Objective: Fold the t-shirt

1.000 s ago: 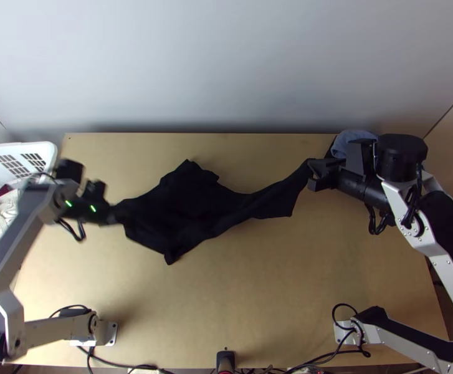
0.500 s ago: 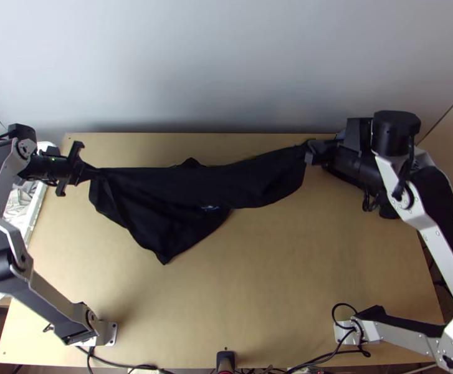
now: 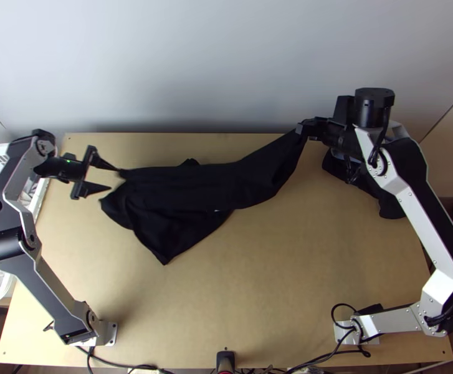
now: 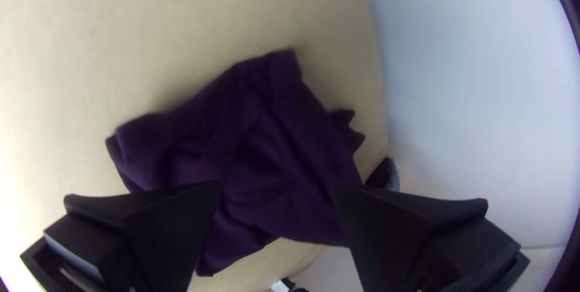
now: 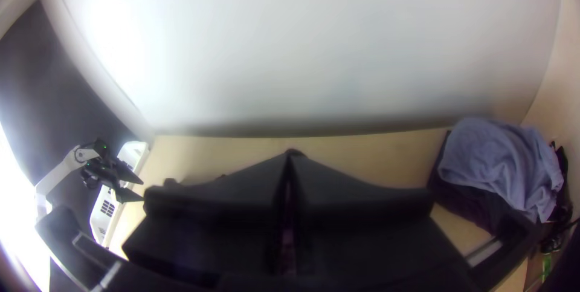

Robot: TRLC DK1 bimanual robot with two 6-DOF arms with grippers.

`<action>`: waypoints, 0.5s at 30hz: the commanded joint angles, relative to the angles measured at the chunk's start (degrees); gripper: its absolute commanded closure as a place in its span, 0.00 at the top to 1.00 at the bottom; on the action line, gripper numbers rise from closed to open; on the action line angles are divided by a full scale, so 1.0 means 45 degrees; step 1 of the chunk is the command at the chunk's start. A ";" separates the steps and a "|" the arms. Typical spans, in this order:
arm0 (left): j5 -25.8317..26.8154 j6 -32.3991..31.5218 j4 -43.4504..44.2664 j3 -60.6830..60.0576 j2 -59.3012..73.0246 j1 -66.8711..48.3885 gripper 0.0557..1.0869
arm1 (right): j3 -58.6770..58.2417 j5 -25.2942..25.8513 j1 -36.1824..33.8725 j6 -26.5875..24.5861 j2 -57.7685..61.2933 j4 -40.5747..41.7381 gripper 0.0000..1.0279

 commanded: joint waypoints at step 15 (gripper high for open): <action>-0.0169 0.2693 0.0347 -0.2061 -0.1021 0.0713 0.96 | -0.2053 0.0074 0.0332 -0.0052 -0.1354 0.0040 0.03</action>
